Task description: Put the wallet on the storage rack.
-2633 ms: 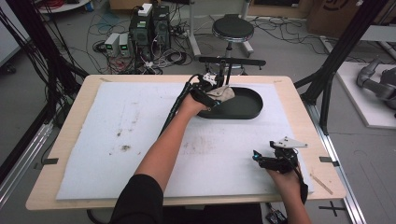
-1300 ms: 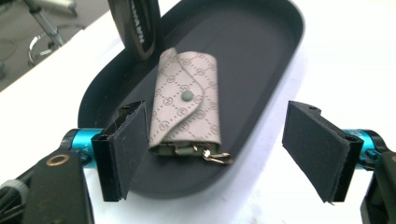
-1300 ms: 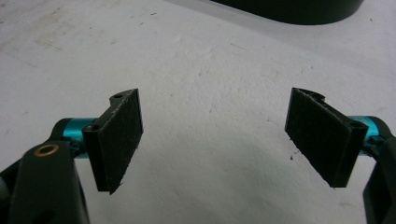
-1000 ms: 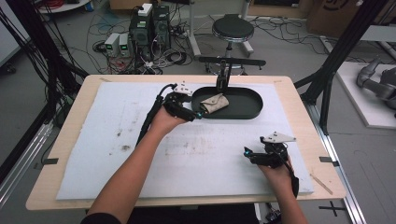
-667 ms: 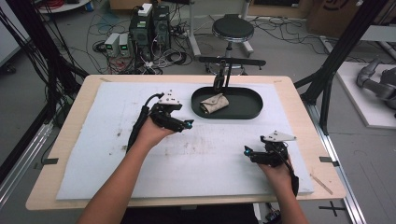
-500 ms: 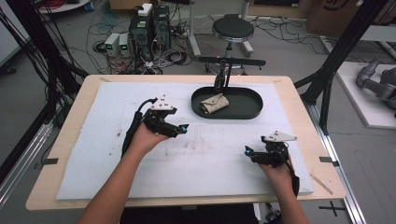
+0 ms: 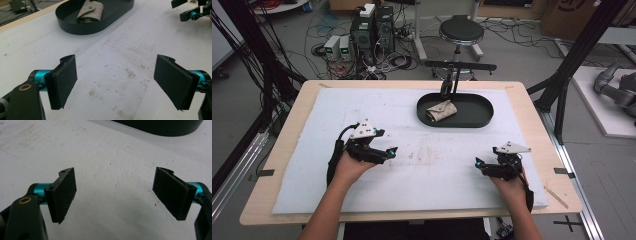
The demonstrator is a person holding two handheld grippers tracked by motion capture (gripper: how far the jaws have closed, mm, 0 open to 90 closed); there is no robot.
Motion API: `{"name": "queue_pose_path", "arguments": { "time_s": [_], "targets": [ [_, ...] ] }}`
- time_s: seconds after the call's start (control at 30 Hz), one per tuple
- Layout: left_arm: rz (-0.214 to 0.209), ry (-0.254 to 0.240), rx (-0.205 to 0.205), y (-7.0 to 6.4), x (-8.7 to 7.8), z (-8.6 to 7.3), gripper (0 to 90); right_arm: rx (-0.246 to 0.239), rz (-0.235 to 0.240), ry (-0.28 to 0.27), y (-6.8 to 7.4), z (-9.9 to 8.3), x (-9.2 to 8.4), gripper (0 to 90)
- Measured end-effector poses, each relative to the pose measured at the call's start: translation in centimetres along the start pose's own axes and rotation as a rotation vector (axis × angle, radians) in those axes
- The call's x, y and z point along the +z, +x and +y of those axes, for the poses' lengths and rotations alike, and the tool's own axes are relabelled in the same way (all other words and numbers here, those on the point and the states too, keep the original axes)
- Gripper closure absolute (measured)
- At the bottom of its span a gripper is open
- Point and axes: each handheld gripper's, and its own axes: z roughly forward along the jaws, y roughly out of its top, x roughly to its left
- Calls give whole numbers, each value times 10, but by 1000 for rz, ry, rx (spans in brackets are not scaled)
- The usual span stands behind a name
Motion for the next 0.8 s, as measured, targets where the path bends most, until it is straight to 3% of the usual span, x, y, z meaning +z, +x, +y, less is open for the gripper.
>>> {"name": "queue_pose_path", "arguments": {
  "time_s": [0.1, 0.27, 0.5, 0.8],
  "targets": [
    [12, -18, -16, 0, -7, -12, 189, 1, 0, -3, 0, -1, -1, 195],
    [17, -68, -79, -3, -19, -29, 189, -6, 3, -3, -1, -1, -1, 195],
    [28, -68, -63, -7, -25, -40, 189, 2, 1, 0, -1, 0, 1, 195],
    [57, -67, -78, -6, -28, -49, 180, -13, 17, 0, 8, 6, 5, 195]
  ]
}}
